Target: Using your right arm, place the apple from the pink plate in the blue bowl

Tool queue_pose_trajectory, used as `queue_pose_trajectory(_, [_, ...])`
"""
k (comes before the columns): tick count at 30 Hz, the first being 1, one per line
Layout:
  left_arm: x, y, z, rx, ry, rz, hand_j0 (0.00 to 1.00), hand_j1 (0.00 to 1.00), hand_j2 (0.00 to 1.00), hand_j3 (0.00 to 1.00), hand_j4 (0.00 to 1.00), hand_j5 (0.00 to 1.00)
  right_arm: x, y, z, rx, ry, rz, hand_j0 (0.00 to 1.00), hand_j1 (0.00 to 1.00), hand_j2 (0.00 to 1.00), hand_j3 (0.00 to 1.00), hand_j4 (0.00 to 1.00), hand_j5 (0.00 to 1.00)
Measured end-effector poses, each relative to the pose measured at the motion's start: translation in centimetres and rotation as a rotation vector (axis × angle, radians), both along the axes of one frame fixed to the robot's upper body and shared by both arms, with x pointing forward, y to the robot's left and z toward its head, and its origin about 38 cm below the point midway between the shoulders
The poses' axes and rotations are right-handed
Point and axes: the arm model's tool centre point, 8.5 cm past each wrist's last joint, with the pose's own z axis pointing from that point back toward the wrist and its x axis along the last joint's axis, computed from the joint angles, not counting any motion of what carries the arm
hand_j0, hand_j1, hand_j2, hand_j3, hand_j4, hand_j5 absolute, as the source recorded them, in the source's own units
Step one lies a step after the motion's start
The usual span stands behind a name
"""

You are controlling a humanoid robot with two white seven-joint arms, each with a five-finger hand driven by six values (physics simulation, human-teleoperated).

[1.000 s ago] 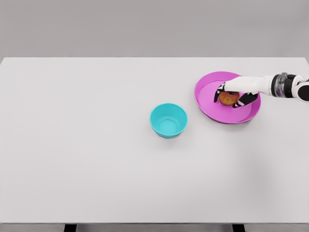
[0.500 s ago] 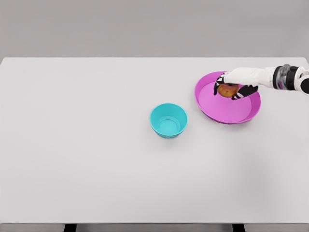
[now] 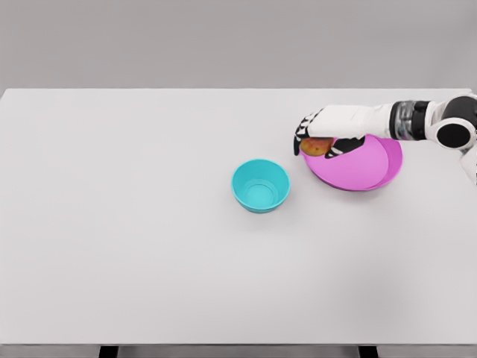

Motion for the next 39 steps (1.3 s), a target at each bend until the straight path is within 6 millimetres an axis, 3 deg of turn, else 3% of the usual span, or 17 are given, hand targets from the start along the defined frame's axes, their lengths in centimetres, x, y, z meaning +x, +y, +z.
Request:
queue_pose_trajectory(9, [0.0,0.0,0.0,0.000,0.000,0.000,1.00,1.00,1.00,1.00,1.00,1.00,-2.5,4.0,1.0,-0.003,-0.038,0.149,0.60,0.60,0.60,0.60,0.60,0.60])
queue_pose_trajectory(18, [0.1,0.0,0.0,0.000,-0.002,0.000,1.00,1.00,1.00,1.00,1.00,1.00,-5.3,7.4,0.6,-0.018,-0.039,0.291,0.60,0.60,0.60,0.60,0.60,0.60])
queue_pose_trajectory(29, [0.0,0.0,0.0,0.000,0.000,0.000,1.00,1.00,1.00,1.00,1.00,1.00,-4.7,8.2,0.0,-0.019,-0.022,0.287,0.61,0.61,0.61,0.61,0.61,0.61])
queue_pose_trajectory(30, [0.1,0.0,0.0,0.000,-0.002,0.000,1.00,1.00,1.00,1.00,1.00,1.00,-4.6,8.2,0.0,-0.019,-0.021,0.285,0.69,0.69,0.69,0.69,0.69,0.69])
queue_pose_trajectory(31, [0.1,0.0,0.0,0.000,-0.002,-0.001,1.00,1.00,1.00,1.00,1.00,1.00,-4.6,8.2,-0.1,-0.019,-0.020,0.284,1.00,1.00,1.00,1.00,1.00,1.00])
queue_pose_trajectory(39, [0.0,0.0,0.0,0.000,0.000,0.000,1.00,1.00,1.00,1.00,1.00,1.00,-4.5,8.1,0.1,-0.016,-0.024,0.280,1.00,1.00,1.00,1.00,1.00,1.00])
